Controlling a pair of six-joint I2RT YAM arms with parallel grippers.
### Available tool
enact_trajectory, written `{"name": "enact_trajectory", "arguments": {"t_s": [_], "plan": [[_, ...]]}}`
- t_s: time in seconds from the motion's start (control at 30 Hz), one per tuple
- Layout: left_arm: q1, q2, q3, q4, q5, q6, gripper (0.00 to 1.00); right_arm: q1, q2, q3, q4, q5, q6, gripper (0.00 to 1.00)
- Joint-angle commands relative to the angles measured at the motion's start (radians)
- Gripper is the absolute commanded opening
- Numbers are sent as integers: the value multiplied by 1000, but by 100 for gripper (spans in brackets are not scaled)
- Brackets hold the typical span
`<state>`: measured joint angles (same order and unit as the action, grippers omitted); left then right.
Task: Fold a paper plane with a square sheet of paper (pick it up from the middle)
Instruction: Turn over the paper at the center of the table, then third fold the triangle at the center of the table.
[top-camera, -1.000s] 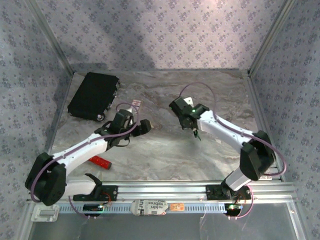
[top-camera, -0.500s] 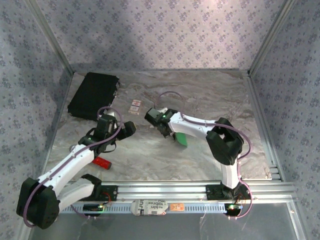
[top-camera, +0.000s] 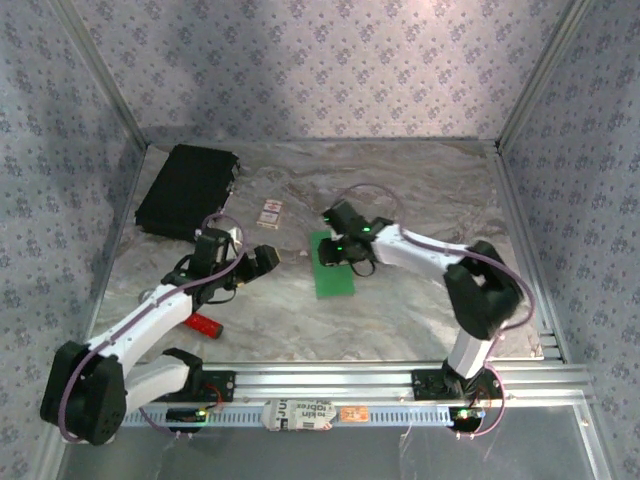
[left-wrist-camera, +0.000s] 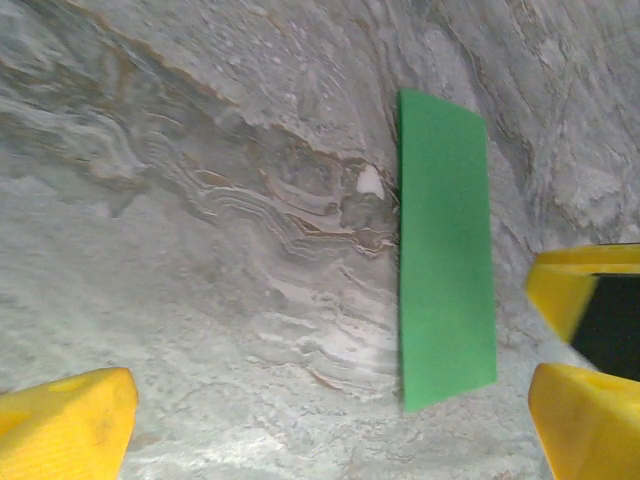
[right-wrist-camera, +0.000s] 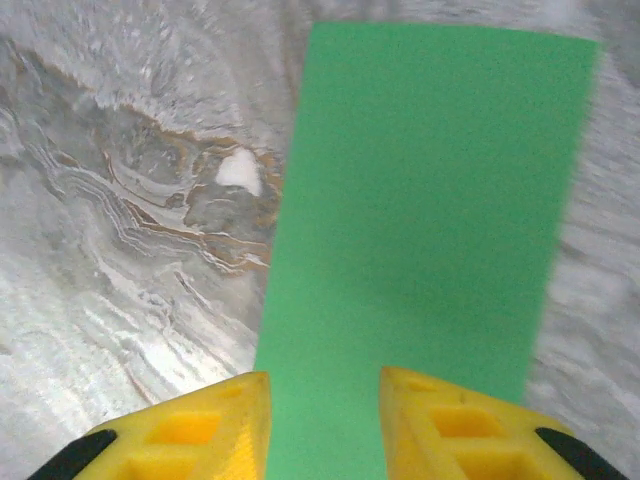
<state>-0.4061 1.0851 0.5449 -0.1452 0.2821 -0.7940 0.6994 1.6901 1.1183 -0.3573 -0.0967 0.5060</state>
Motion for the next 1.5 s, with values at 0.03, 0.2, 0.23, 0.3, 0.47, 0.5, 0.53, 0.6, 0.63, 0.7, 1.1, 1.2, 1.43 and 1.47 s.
{"name": "enact_trajectory", "arguments": {"t_s": [0.03,0.2,0.23,0.3,0.47,0.5,0.53,0.6,0.63,0.7,1.1,1.2,1.43,1.47], "plan": [[-22,72,12,123,110,-17,100,-140,-111,-169,223,-267,100,29],[-72,199,47,181,138,-62,93,-281,-149,-325,328,-415,161,22],[-84,230,56,195,148,-70,91,-296,-146,-341,344,-443,168,20],[-112,282,85,199,151,-77,88,-307,-131,-351,355,-474,174,18],[-170,387,157,197,144,-81,80,-284,-63,-323,373,-517,185,14],[-174,405,173,183,138,-90,77,-278,-50,-318,375,-516,187,13],[-175,424,189,168,138,-97,74,-273,-36,-313,381,-514,191,13],[-180,453,211,146,138,-98,71,-265,-11,-300,385,-516,194,13],[-182,464,221,142,137,-100,69,-261,8,-291,382,-520,194,12],[-183,483,231,144,138,-108,68,-254,36,-279,368,-520,189,12],[-188,587,278,177,194,-142,62,-285,88,-386,420,-509,224,9],[-192,615,292,186,207,-149,60,-294,85,-406,437,-510,236,9],[-209,668,324,203,225,-171,54,-301,83,-413,443,-508,241,9],[-210,674,326,206,224,-177,53,-301,83,-412,443,-506,241,9]]}}
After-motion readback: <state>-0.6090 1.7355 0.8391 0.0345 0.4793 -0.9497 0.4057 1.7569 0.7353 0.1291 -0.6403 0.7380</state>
